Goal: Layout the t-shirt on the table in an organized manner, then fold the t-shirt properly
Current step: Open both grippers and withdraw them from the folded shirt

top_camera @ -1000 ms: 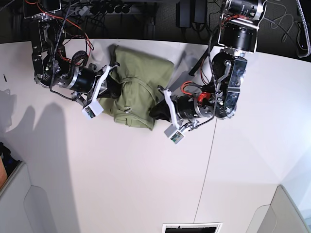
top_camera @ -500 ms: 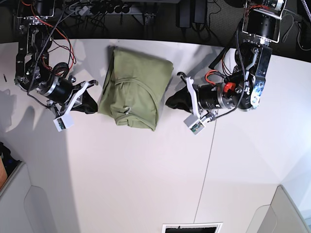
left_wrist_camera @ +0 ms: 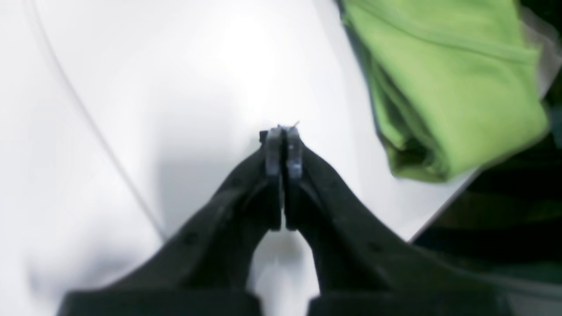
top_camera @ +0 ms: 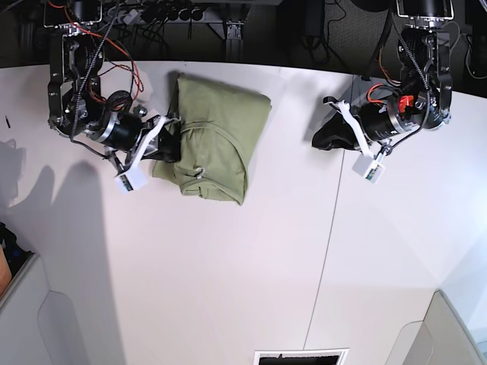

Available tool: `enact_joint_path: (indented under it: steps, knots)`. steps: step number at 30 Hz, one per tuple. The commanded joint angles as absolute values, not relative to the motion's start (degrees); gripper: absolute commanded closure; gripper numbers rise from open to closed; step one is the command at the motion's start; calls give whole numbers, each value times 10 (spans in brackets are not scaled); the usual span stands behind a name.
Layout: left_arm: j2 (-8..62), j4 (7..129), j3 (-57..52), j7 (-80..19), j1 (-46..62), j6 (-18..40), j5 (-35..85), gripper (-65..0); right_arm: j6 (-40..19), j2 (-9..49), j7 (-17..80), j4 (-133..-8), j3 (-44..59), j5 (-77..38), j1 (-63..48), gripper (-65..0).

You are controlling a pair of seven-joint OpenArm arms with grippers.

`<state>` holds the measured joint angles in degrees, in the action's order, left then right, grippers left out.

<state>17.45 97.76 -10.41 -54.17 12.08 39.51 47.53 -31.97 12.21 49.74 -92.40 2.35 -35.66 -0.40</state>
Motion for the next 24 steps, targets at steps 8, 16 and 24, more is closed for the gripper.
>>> enact_joint_path:
  steps: [8, 16, 24]
  knots:
    - [180, 1067, -200, -536, 222, 400, 491, 0, -324, 122, 478, -934, -6, -364, 5, 0]
    - [179, 1104, -295, -539, 330, 400, 536, 0, -324, 129, 509, -959, 51, -365, 4, 0]
    - [176, 1158, -313, -543, 428, 400, 511, 0, -324, 182, 548, -963, 126, -456, -12, 0]
